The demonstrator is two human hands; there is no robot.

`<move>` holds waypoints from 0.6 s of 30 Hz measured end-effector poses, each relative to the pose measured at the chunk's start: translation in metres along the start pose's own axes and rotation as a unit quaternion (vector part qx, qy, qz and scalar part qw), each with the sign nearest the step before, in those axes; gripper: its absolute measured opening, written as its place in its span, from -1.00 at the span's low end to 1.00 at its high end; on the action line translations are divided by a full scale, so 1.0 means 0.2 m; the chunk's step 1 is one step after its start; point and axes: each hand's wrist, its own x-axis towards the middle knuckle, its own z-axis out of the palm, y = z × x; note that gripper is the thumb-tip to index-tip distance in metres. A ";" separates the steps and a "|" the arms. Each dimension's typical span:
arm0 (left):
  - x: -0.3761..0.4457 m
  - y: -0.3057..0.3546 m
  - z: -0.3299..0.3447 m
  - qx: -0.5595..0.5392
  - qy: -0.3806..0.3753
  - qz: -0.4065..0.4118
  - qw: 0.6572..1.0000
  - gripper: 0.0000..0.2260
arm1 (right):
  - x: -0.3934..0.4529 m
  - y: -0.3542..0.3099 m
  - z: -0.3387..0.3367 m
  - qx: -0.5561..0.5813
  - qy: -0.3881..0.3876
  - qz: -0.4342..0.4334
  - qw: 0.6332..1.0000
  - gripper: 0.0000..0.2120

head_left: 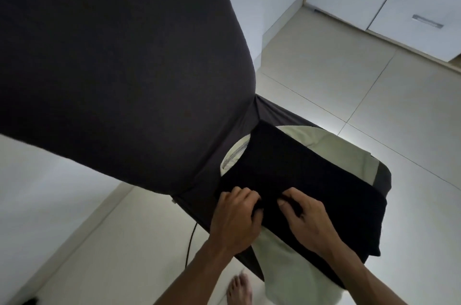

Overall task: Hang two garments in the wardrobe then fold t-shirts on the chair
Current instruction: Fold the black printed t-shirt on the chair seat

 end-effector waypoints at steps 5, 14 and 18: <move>-0.01 -0.09 -0.04 0.043 -0.041 -0.025 0.998 -0.85 | 0.00 0.00 -0.02 0.039 0.008 0.036 0.999 -0.85; 0.29 -0.03 -0.31 -0.481 -0.089 -0.217 0.845 -0.77 | 0.08 0.02 -0.14 0.229 0.084 0.150 0.958 -0.75; 0.42 -0.03 -0.21 -0.301 -0.154 -0.207 0.918 -0.77 | 0.11 0.05 -0.18 0.217 0.043 0.237 0.946 -0.77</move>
